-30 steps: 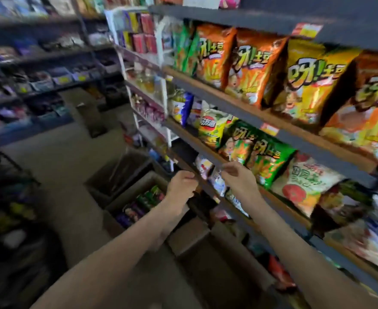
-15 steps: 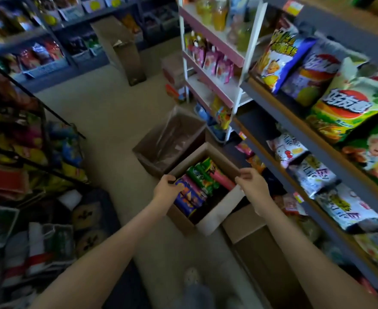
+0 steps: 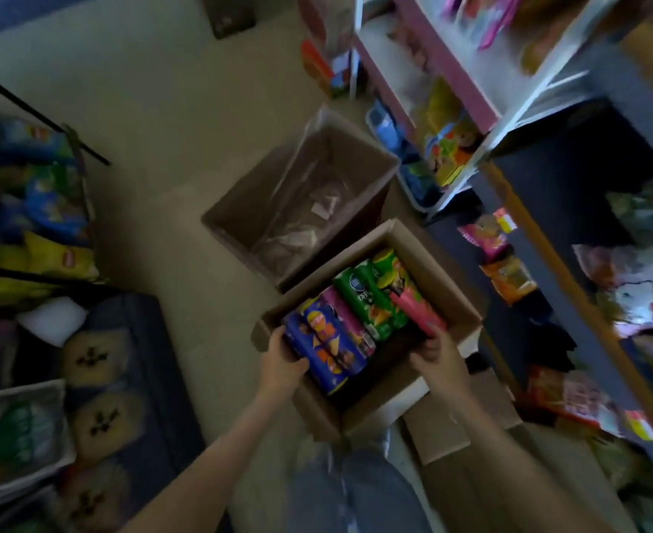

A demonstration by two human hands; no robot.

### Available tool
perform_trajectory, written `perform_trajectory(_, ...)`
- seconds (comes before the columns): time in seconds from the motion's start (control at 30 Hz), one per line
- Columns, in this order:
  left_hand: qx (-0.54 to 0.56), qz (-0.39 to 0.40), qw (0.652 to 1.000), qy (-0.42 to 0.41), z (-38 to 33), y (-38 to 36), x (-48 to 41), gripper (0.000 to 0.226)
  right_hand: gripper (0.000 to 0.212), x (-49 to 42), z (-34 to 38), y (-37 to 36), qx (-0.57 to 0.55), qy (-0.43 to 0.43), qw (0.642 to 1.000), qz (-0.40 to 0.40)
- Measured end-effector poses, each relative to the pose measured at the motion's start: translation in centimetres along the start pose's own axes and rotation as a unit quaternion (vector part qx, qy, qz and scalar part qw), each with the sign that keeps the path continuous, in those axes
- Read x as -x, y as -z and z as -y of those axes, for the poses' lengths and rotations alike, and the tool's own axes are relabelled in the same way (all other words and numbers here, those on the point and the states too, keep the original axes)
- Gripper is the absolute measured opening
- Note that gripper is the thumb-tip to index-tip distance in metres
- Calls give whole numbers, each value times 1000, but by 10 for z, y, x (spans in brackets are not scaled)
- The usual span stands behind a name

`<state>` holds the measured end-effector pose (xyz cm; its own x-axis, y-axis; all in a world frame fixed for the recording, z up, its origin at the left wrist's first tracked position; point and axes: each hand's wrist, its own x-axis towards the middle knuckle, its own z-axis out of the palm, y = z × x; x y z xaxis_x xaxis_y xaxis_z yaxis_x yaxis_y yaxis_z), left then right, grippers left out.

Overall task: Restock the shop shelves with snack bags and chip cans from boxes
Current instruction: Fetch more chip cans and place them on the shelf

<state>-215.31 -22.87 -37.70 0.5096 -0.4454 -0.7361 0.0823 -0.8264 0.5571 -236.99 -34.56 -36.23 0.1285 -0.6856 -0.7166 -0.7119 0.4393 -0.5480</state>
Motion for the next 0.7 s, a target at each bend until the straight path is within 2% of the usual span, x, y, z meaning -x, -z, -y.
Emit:
perform_trajectory(0.13,-22,5,1000,22,54,-44,-77,85,74,-85,-41,-76,31,5,996,80)
perform_trajectory(0.27,-32,-4,999,29,92,-74,-128,89,87,-154,-76,-158,62,48,987,139)
perform_trajectory(0.4,-35,6,999,-1,108,-90,-146,96,99,-188,-96,-207,191,59,975,101)
perform_trajectory(0.47,-42,15,999,-22,109,-95,-149,97,96,-193,-102,-218,243,66,964,88)
perform_trajectory(0.6,-68,37,996,-32,103,-93,-153,97,86,-195,-106,-215,242,93,963,72)
perform_trajectory(0.7,-133,56,988,-61,96,-93,-156,97,86,-190,-108,-191,233,92,966,63)
